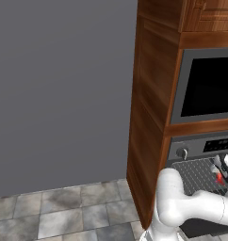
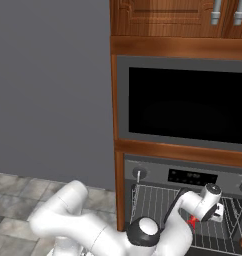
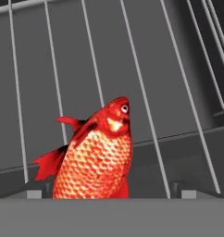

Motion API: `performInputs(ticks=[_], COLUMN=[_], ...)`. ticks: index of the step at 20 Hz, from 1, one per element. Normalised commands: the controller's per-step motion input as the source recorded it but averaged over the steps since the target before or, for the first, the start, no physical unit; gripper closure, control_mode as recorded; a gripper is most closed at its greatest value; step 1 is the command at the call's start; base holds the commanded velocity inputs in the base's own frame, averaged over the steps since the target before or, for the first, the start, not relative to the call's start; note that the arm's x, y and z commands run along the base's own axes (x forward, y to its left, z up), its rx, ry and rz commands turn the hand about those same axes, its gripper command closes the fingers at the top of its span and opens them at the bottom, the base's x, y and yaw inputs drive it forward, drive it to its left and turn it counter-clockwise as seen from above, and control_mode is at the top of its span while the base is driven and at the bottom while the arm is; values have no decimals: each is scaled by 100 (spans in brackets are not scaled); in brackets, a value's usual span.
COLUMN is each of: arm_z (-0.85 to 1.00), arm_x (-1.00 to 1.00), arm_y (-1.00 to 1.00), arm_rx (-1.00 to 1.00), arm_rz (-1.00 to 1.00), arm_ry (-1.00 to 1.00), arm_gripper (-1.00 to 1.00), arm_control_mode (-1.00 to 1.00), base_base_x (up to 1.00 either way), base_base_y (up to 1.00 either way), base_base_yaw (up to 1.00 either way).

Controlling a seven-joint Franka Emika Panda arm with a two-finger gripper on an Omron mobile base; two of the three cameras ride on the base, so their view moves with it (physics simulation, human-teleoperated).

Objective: Take the fish from the oven and place it on the plate on the counter.

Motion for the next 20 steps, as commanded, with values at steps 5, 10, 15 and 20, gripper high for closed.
performInputs(ticks=[5, 10, 15, 20], arm_z=[2, 2, -20, -1], arm_x=[-1, -12, -22, 2], arm_y=[4, 12, 27, 13], arm_rx=[0, 0, 0, 0], arm_rz=[2, 3, 2, 0], arm_ry=[-14, -10, 0, 0], arm_gripper=[-100, -100, -100, -100], arm_control_mode=[-100, -100, -100, -100], base_base_x=[0, 0, 0, 0], base_base_y=[0, 0, 0, 0], base_base_yaw=[0, 0, 0, 0])
